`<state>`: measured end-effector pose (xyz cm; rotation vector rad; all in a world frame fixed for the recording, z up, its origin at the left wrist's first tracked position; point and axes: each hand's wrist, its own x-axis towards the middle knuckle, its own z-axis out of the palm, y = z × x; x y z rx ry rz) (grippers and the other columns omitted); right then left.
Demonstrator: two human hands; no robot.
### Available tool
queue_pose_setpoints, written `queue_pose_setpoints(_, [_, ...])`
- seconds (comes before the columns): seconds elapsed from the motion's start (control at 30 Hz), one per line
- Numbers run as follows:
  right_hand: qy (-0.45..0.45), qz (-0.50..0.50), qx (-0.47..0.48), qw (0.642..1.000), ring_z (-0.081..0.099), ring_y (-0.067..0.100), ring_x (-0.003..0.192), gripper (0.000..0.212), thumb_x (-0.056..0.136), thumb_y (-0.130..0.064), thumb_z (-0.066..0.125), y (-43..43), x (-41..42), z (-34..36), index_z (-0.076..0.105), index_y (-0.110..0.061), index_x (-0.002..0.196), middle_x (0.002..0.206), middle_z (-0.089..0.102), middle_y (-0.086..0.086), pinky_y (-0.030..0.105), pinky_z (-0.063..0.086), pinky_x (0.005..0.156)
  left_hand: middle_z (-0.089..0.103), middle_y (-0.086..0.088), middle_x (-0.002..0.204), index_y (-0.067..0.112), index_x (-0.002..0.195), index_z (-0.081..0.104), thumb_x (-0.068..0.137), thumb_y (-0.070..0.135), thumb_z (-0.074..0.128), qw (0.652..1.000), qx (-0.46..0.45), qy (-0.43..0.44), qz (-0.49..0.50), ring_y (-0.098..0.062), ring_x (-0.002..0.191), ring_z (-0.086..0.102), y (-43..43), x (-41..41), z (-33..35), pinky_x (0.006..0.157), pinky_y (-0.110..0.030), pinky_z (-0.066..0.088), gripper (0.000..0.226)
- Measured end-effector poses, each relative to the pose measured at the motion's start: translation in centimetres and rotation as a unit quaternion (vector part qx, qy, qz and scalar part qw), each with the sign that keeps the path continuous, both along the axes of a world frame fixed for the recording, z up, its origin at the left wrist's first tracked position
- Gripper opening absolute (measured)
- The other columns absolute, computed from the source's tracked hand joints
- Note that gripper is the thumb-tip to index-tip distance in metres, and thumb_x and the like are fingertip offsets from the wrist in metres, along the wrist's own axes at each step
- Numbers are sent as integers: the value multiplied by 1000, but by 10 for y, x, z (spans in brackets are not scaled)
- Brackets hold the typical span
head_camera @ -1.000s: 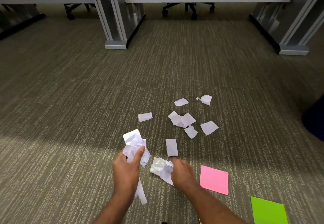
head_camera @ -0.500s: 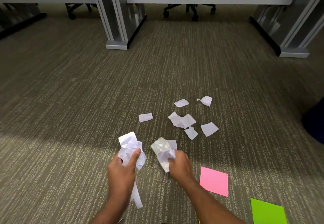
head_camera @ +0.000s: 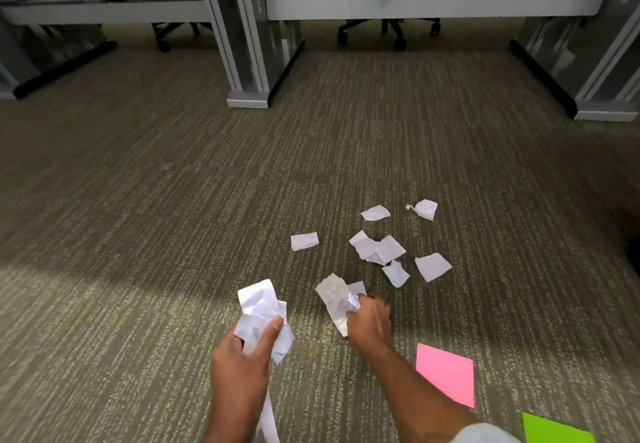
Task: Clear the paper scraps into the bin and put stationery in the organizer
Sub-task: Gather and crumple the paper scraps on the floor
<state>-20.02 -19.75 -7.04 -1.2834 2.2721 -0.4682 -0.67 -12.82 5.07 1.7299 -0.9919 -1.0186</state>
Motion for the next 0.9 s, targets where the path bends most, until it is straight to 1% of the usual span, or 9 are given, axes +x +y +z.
queue_pose_setpoints(0.13, [34,21,14,999,53,26,111,32,88,-25,67,-3,-3,-3,68,-20,119,121,60,8,39,51,92,76,6,70,20,87,73,80,39,78,1000,-6,5,4,-7,52,68,-2,4,1,55,-31,47,20])
queue_pose_setpoints(0.2, [19,32,19,999,57,26,107,27,88,-25,65,-1,-5,-6,70,-18,114,115,66,8,38,50,90,76,3,70,21,86,74,81,40,78,1000,-15,3,6,-14,54,69,-5,3,2,53,-33,50,20])
queue_pose_setpoints(0.27, [-17,37,23,999,61,23,95,24,88,-21,65,3,-7,-8,71,-14,110,107,71,8,30,50,80,75,3,68,20,83,73,81,40,77,1000,-22,-10,3,-14,50,67,-11,1,3,49,-30,50,21])
queue_pose_setpoints(0.33, [-63,25,18,998,62,19,82,22,87,-18,67,8,-5,-6,72,-11,107,100,73,7,25,46,69,72,8,62,18,79,71,82,37,77,999,-37,-21,7,-3,41,59,-18,-1,4,40,-18,42,20])
queue_pose_setpoints(0.37, [-89,6,4,996,62,19,80,21,87,-17,68,9,-3,-2,72,-11,106,100,73,7,24,45,66,70,8,58,18,77,70,83,36,77,999,-43,-23,13,0,39,54,-22,-3,5,37,-14,38,20])
queue_pose_setpoints(0.47, [-154,-61,-54,985,61,16,79,22,86,-17,71,13,4,20,70,-13,108,100,71,5,19,38,54,63,2,53,19,78,69,83,38,77,998,-47,-25,31,1,37,48,-34,-10,7,34,-13,34,21])
queue_pose_setpoints(0.57, [-186,-63,-103,975,59,6,75,15,87,-18,72,20,13,52,69,-16,101,95,68,-1,13,33,47,59,5,54,13,79,68,84,38,77,998,-46,-26,44,0,36,45,-43,-16,12,34,-13,32,27])
queue_pose_setpoints(0.7, [-263,-71,-158,949,65,14,87,15,87,-10,70,39,18,110,73,-14,101,98,68,-2,13,42,55,66,-3,62,18,84,69,83,43,75,999,-35,-15,39,-9,46,52,-38,-23,35,39,-22,39,26])
queue_pose_setpoints(0.9, [-299,-110,-205,925,64,9,79,13,88,-14,71,70,10,240,72,-14,101,95,70,-1,8,44,54,67,-1,64,19,85,67,83,48,74,997,-48,7,52,-12,52,58,-24,-38,131,47,-30,45,29])
